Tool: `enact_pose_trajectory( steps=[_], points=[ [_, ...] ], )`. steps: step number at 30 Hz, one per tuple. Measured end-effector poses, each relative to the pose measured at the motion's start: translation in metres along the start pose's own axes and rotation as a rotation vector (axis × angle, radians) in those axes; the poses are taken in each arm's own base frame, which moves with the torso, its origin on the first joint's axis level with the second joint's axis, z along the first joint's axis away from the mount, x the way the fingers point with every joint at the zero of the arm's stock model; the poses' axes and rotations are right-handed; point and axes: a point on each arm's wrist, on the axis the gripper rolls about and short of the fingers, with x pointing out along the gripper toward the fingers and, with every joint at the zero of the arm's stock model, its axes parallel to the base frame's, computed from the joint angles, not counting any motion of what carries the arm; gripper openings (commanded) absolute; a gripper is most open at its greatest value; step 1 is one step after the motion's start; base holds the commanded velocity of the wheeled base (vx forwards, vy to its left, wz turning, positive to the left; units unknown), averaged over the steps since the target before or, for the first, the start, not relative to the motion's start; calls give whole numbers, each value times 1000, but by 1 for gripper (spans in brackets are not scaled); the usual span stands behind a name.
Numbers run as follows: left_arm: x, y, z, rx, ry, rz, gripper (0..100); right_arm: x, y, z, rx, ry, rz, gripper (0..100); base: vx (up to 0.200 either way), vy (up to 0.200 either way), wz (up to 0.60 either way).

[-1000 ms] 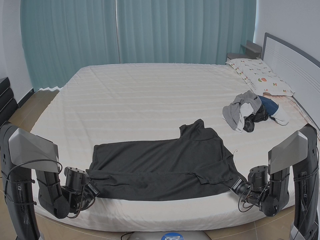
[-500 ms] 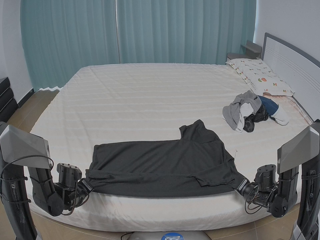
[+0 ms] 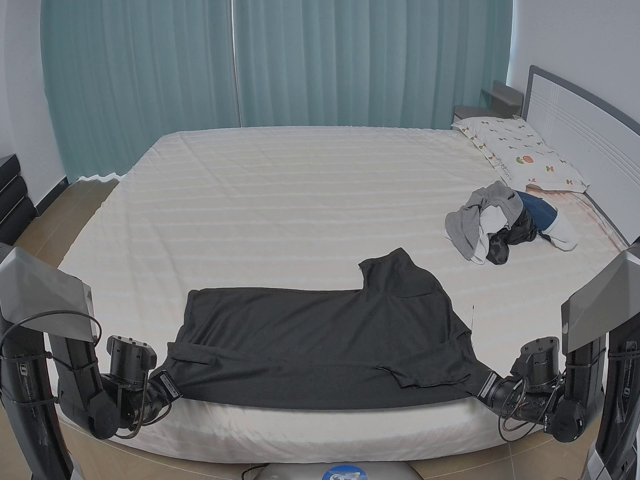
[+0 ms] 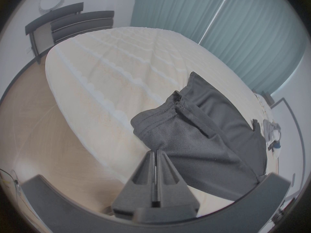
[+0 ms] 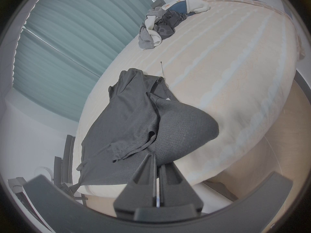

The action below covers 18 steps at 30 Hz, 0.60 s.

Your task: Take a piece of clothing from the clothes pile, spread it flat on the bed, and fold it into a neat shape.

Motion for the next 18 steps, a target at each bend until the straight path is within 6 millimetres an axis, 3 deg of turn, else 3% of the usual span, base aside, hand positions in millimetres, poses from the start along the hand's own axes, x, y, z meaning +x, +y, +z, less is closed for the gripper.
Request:
enact_pose_trajectory(
  steps=[11, 12, 18],
  points=[
    [-4, 11, -6, 60, 35, 40, 0, 3, -5, -11, -58, 61, -22, 0, 0, 0, 0],
    [-4, 11, -7, 60, 37, 41, 100, 3, -5, -11, -58, 64, -24, 100, 0, 0, 0],
    [-5, 12, -9, 64, 58, 27, 100, 3, -5, -10, -63, 60, -24, 100, 0, 0, 0]
  ],
)
